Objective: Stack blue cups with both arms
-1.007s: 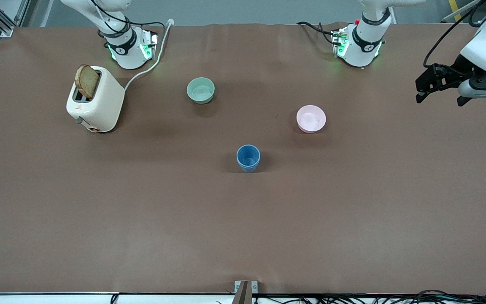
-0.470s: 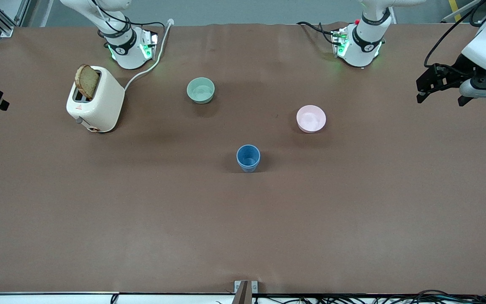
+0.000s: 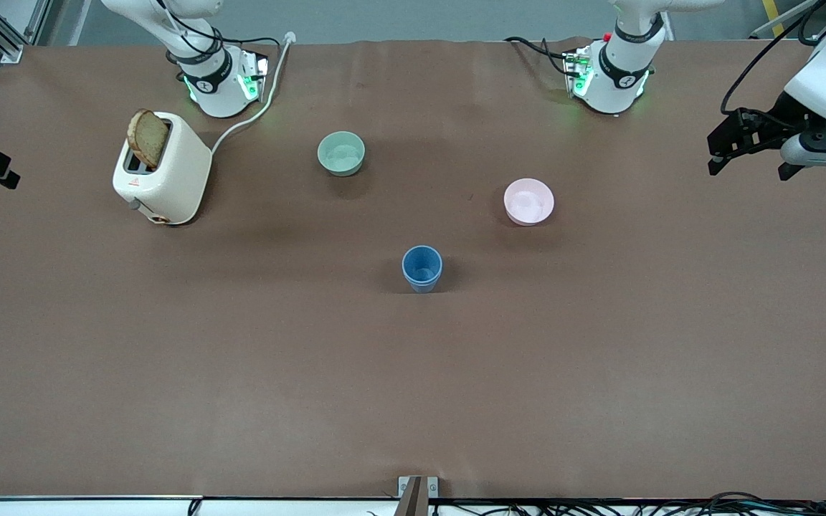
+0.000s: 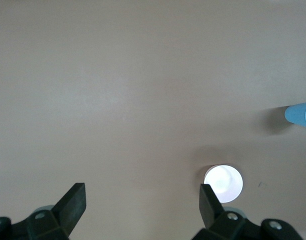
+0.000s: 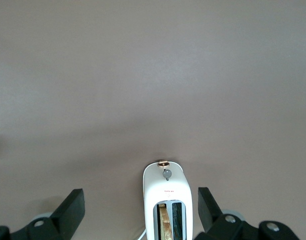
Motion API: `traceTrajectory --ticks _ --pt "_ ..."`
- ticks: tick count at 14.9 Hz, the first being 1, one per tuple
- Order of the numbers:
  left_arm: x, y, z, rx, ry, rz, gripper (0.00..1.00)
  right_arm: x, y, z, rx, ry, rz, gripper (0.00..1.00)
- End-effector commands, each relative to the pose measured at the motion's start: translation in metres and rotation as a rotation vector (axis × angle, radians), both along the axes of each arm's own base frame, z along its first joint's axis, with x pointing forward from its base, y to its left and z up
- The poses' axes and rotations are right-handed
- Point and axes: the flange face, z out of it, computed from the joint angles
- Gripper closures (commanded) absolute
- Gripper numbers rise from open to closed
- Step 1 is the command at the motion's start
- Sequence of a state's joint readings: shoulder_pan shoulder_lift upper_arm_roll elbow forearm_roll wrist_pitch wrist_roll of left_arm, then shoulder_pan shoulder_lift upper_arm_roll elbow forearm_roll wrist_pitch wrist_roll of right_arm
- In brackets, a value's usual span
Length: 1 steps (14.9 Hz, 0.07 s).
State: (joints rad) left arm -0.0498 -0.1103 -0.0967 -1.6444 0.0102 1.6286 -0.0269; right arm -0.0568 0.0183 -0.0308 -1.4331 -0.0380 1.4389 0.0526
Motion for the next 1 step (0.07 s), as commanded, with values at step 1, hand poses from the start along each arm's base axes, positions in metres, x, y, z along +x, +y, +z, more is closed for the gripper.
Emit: traceTrajectory --ticks 1 --pt "0.0013 0.0020 0.0060 0.014 0.004 -0.004 0.00 -0.0074 -0.0015 0.0062 -0.004 -0.014 0.002 0.00"
